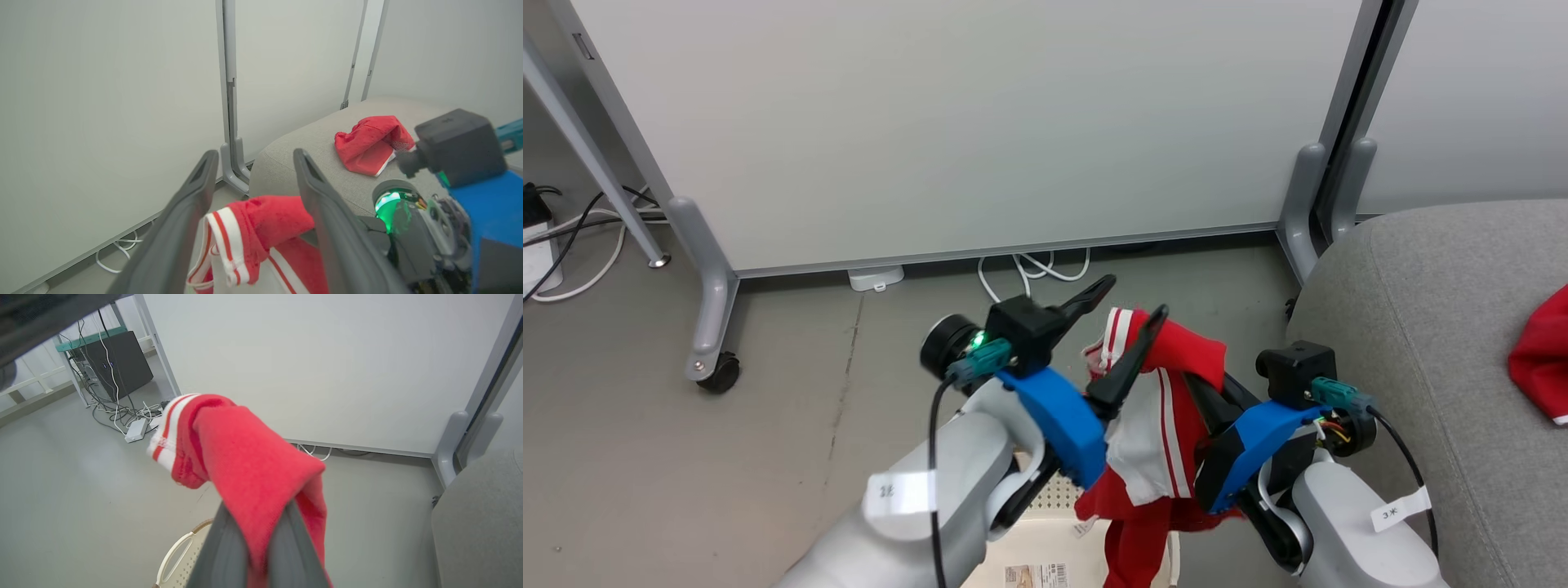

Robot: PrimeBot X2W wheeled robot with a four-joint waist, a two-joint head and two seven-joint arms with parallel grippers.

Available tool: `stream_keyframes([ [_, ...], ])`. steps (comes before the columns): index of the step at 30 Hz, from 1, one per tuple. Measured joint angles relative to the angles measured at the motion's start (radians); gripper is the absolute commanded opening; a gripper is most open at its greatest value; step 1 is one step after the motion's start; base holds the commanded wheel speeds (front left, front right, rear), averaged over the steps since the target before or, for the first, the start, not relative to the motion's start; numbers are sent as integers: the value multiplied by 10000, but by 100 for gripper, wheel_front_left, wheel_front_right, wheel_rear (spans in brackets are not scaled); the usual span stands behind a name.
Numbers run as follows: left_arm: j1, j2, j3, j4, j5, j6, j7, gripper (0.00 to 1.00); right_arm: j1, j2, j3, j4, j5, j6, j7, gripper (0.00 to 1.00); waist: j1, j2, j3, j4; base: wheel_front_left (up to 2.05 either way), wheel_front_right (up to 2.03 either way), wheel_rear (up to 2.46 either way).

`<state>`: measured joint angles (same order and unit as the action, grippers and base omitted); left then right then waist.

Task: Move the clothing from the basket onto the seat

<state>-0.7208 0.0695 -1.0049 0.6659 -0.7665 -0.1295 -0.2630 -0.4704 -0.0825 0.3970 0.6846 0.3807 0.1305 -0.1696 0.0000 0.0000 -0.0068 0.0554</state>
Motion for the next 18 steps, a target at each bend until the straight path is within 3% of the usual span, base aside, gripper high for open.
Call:
stream_keyframes([
  [12,2847,669,2487,-1799,2313,0,2,100,160,-82,-395,-512,-190,0,58,0,0,0,127,-5,0,0,0],
  [18,3913,740,3450,-2100,3058,0,0,100,338,-117,-587,-794,-268,0,176,0,0,0,213,-17,0,0,0],
])
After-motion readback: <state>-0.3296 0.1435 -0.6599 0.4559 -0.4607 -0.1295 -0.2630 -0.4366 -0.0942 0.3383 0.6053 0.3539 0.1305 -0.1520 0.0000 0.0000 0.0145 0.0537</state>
